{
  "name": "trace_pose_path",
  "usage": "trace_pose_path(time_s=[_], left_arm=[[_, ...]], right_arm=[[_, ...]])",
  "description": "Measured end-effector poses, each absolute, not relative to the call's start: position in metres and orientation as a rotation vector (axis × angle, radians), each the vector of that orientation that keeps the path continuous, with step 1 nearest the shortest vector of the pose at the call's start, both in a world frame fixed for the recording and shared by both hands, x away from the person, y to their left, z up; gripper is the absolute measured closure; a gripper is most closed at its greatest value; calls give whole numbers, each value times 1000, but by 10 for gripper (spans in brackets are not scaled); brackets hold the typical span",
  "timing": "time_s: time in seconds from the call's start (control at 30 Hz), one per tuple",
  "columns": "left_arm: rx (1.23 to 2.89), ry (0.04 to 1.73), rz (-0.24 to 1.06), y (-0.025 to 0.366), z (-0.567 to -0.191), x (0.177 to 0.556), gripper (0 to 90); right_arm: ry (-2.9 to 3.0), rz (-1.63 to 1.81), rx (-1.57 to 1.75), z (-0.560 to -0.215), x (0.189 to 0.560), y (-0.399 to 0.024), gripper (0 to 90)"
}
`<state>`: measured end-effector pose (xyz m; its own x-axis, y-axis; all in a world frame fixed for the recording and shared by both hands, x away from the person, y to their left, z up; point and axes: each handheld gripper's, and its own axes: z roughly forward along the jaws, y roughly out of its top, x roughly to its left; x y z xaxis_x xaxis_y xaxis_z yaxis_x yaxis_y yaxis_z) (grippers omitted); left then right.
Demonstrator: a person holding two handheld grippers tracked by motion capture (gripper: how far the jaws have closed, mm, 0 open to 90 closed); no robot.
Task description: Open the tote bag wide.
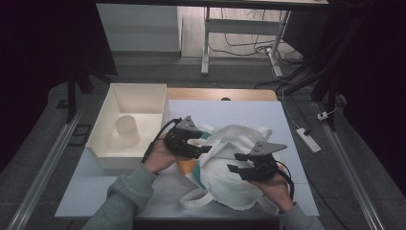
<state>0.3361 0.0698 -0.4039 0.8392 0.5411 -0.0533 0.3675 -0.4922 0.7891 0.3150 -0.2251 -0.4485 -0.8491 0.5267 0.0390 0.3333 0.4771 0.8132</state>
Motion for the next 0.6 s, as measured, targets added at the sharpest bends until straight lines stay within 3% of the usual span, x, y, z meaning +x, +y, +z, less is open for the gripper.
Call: trace_pose_path(time_s=[0.6], left_arm=[[2033, 840, 334, 145, -396, 338, 371]], right_arm=[[2498, 1270, 746, -450, 319, -229, 466]])
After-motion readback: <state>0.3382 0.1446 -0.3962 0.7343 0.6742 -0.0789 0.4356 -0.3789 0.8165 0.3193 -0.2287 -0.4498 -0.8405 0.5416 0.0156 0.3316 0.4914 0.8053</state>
